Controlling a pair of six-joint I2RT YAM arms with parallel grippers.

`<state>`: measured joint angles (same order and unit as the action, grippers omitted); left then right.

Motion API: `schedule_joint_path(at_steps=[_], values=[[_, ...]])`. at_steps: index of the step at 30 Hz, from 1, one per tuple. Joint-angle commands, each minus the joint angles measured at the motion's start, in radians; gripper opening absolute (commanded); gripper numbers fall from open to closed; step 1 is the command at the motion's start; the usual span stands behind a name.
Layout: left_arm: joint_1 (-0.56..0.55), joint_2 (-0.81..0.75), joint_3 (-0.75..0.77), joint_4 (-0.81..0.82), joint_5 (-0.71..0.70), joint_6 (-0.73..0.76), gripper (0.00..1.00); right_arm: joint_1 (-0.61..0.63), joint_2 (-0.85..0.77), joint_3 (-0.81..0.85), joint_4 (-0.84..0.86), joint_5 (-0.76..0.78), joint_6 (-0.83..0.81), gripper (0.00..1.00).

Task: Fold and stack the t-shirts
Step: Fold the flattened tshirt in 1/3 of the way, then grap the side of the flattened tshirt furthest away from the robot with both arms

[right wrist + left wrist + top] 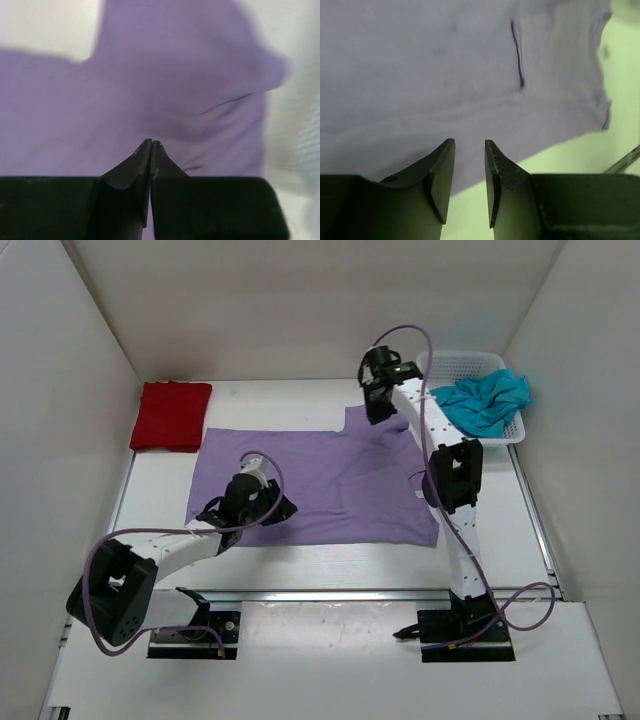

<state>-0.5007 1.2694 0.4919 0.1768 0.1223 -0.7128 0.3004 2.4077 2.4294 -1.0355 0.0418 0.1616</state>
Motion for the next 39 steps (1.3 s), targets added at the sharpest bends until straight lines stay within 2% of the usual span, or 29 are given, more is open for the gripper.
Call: schedule_joint_path(at_steps=[1, 2, 3, 5, 6, 8, 11, 16, 23, 27, 31, 34, 36, 39], values=[[-0.119, -0.014, 0.001, -0.059, -0.087, 0.082, 0.41, 0.115, -0.200, -0.146, -0.003, 0.044, 0.015, 0.00], [-0.149, -0.008, 0.005, -0.066, -0.093, 0.087, 0.41, 0.147, -0.287, -0.306, 0.074, 0.065, 0.025, 0.00], [-0.165, -0.005, 0.008, -0.057, -0.102, 0.088, 0.41, 0.164, -0.342, -0.399, 0.130, 0.060, 0.024, 0.00], [-0.179, 0.025, 0.005, -0.034, -0.070, 0.087, 0.41, 0.187, -0.555, -0.742, 0.329, 0.014, 0.067, 0.00], [-0.168, 0.031, 0.014, -0.030, -0.066, 0.085, 0.41, 0.190, -0.602, -0.824, 0.430, 0.009, 0.084, 0.00], [-0.168, 0.094, 0.034, -0.030, -0.059, 0.101, 0.41, 0.215, -0.743, -1.074, 0.520, -0.019, 0.099, 0.00], [-0.165, 0.151, 0.048, -0.014, -0.020, 0.085, 0.39, 0.255, -0.814, -1.268, 0.589, -0.010, 0.136, 0.00], [-0.118, 0.173, -0.050, 0.039, 0.037, 0.046, 0.39, 0.256, -0.863, -1.522, 0.724, -0.080, 0.196, 0.00], [-0.122, 0.090, -0.176, -0.006, 0.043, 0.042, 0.40, 0.298, -0.894, -1.675, 0.770, -0.100, 0.230, 0.00], [-0.179, -0.043, -0.255, -0.055, 0.016, 0.003, 0.40, 0.367, -0.964, -1.771, 0.756, -0.131, 0.291, 0.00], [-0.165, -0.209, -0.328, -0.108, 0.023, -0.033, 0.41, 0.440, -1.010, -1.813, 0.721, -0.186, 0.332, 0.00], [-0.131, -0.290, -0.316, -0.160, 0.031, -0.018, 0.41, 0.413, -1.036, -1.750, 0.693, -0.206, 0.305, 0.14], [-0.093, -0.315, -0.248, -0.206, 0.027, 0.012, 0.43, 0.321, -1.049, -1.642, 0.689, -0.250, 0.253, 0.29], [-0.069, -0.314, -0.178, -0.214, 0.016, 0.047, 0.45, 0.189, -0.994, -1.485, 0.718, -0.235, 0.187, 0.33]])
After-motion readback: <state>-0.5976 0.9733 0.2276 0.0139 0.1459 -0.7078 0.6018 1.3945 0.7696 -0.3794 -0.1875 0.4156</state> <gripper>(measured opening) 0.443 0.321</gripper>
